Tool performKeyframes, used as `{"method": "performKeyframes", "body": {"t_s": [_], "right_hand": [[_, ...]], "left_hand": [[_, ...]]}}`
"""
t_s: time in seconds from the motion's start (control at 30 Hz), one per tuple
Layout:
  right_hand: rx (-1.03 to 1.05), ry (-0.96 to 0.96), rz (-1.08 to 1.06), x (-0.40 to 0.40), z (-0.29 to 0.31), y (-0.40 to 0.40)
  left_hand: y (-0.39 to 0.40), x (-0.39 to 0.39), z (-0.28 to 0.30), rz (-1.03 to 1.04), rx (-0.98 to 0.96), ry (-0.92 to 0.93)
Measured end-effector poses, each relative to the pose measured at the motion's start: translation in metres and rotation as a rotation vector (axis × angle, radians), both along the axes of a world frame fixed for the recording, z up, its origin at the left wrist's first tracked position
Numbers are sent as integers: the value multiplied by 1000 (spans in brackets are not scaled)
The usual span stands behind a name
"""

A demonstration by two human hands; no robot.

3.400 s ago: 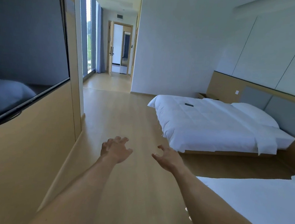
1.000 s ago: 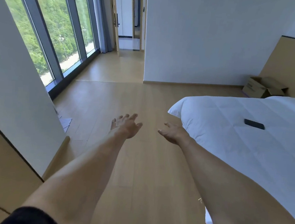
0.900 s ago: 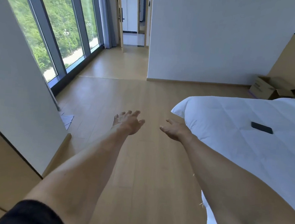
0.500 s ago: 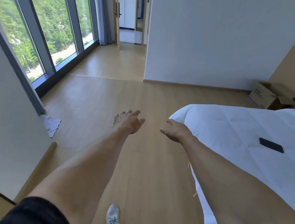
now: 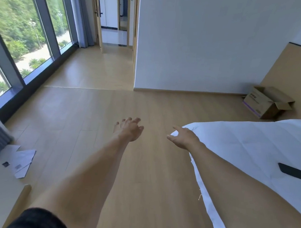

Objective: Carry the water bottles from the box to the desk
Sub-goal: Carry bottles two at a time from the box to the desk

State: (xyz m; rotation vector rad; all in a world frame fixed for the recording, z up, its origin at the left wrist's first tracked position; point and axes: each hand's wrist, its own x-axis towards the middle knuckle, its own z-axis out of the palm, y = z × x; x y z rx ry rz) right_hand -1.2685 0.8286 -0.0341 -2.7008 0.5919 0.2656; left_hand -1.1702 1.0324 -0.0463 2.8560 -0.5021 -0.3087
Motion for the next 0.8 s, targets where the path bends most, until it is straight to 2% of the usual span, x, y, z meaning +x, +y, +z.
{"method": "performKeyframes", "body": {"t_s": [0.37, 0.8], "right_hand": [[33, 0, -11, 159, -24, -39], [-8, 3, -44, 382, -22, -170]], "left_hand": [[-38, 156, -21, -16, 24, 0], [-166, 370, -2, -59, 112, -34]]}}
